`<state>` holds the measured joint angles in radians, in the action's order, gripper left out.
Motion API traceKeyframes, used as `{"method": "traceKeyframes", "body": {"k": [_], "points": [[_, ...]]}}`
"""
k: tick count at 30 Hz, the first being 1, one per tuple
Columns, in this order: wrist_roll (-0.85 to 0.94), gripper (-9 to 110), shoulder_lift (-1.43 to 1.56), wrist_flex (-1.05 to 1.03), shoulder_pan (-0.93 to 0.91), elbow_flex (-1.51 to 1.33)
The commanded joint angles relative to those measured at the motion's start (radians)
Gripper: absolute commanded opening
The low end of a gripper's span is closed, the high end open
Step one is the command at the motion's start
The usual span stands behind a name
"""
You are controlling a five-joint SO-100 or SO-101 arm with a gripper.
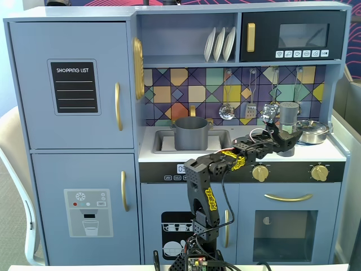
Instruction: Put salt in the gray recipient
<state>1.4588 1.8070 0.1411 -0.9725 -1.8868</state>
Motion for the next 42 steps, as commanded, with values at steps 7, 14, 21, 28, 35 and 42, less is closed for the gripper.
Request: {"method": "traceKeyframes", "body": {"k": [7,14,21,28,35,42], "points": [[0.023,53,-0.129,0.031,0.031,0.212],[0.029,51,-0.193,0.032,0.057,0.284],[0.038,49,-0.25,0.025,0.061,0.359],[0.043,44,-0.259,0.021,0.067,0.38],[0.074,23,-0.25,-0.017,0.081,0.379],[0.095,0,-0.222,-0.029,0.094,0.365]]}}
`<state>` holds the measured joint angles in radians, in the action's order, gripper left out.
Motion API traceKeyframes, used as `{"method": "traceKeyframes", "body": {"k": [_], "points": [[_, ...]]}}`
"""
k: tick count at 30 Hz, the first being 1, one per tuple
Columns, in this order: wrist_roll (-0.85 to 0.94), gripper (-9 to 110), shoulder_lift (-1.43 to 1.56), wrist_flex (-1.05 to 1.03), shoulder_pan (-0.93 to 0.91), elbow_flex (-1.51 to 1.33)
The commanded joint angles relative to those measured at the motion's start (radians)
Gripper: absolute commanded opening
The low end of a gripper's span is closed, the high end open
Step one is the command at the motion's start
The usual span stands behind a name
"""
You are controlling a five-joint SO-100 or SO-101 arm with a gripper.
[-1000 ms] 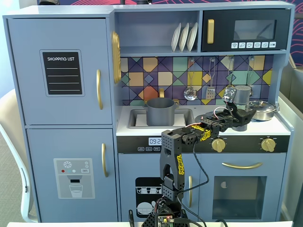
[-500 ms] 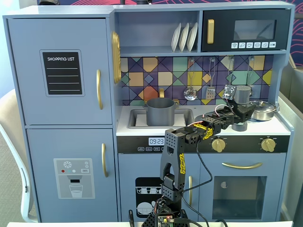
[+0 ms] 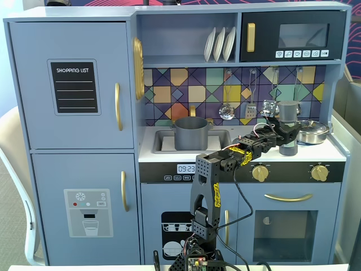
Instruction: Put salt in the gray recipient
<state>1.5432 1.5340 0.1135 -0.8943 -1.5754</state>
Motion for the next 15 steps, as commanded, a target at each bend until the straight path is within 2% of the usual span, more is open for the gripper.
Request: {"method": "traceKeyframes", "body": {"k": [1,9,15], "points": [[0.005,0,0.054,0.005,0.017,0.054],[-0.049,0,0.115,0.0,0.032,0.08],[-0.179,0,0.164,-0.252,0.063,0.291]]}}
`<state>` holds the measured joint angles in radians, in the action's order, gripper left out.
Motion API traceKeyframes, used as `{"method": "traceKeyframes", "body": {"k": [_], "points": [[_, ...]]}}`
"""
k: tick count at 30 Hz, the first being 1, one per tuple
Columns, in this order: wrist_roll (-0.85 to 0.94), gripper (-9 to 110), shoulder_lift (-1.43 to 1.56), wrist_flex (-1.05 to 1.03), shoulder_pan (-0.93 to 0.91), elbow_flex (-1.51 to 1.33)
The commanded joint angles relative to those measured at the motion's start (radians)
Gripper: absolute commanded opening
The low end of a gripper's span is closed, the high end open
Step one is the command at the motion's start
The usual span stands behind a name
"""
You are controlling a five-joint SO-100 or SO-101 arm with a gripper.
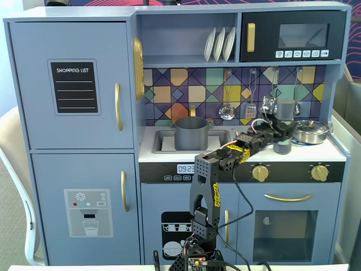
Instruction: Put salt in the gray recipient
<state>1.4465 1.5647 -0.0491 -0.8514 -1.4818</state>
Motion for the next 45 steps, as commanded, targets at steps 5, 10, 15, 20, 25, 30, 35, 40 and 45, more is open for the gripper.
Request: {"method": "traceKeyframes", "body": {"k": [5,10,15,20,25,30,35,40,45], "points": [[-0.149,0,0.172,-0.239,0.066,0.342],[-0.201,0,0.227,-0.376,0.143,0.399],[-0.341,0,0.311,-0.526,0.247,0.377],[-0.456,0,0.377,-0.683,0.373,0.377],[-0.597,0,0.423,-0.764,0.509,0.379],[-0.784,0,0.431,-0.775,0.65,0.379],[-0.954,0,0.411,-0.729,0.77,0.379],[-1.149,0,0.383,-0.687,0.865,0.39],[-1.414,0,0.357,-0.644,0.899,0.396]]}}
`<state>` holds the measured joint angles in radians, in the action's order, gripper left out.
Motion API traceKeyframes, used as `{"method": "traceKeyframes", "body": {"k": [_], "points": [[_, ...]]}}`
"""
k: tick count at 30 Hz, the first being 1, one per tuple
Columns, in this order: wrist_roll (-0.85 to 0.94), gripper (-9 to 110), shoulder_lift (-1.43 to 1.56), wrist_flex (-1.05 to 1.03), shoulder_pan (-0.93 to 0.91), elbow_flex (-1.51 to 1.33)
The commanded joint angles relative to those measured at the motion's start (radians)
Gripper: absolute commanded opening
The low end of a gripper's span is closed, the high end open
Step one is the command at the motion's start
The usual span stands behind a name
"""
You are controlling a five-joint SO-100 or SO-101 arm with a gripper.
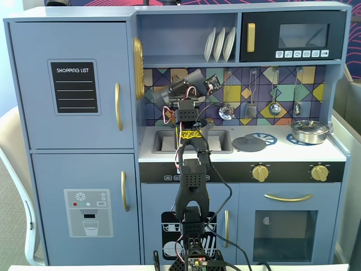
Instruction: Put salt in the gray recipient
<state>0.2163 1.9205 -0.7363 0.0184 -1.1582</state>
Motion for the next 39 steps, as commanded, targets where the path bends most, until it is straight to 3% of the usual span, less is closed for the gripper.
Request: {"method": "traceKeyframes", "body": {"k": [1,11,20,39], "points": [[-0.245,0,-0.003,0.051,0.034,0.072],[-0.793,0,-0.014,0.037,0.08,0.051],[-1.046,0,-0.008,0.048,0.094,0.002],[-1.223,0,-0.018,0.034,-0.055,-0.141]]}}
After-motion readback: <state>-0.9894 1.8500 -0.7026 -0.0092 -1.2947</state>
